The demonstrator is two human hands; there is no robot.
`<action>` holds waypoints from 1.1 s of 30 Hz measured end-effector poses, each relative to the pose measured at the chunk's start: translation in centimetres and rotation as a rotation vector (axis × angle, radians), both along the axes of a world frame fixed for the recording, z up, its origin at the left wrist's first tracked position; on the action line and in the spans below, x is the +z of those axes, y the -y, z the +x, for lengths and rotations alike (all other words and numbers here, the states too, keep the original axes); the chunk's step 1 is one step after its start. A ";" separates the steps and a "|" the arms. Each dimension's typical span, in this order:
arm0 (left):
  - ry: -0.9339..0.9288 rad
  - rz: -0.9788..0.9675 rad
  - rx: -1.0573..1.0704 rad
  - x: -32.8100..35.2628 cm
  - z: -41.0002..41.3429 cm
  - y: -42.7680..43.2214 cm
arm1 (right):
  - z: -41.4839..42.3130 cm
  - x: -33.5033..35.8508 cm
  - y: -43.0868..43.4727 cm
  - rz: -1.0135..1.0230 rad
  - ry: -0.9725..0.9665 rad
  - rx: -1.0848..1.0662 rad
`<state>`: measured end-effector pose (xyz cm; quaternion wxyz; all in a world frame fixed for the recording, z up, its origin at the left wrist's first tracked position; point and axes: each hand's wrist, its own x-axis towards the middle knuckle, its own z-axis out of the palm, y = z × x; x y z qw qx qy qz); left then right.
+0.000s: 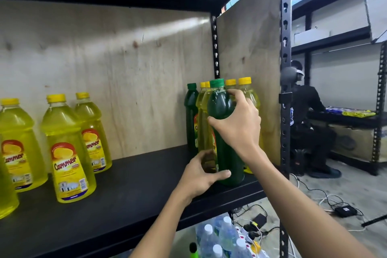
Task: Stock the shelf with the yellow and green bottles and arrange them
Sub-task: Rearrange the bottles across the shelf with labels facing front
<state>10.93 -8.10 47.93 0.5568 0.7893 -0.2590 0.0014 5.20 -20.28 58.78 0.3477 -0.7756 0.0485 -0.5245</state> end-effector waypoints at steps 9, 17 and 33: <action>0.193 0.053 0.122 0.6 0.8 -3.6 | 0.2 0.6 -4.4 -0.201 0.076 0.299; 0.227 -0.086 0.431 0.9 5.4 -8.9 | 6.4 1.8 -8.3 -0.130 -0.003 0.599; 0.277 -0.024 0.846 0.9 14.1 -10.6 | 19.2 0.7 -11.5 -0.104 -0.257 0.987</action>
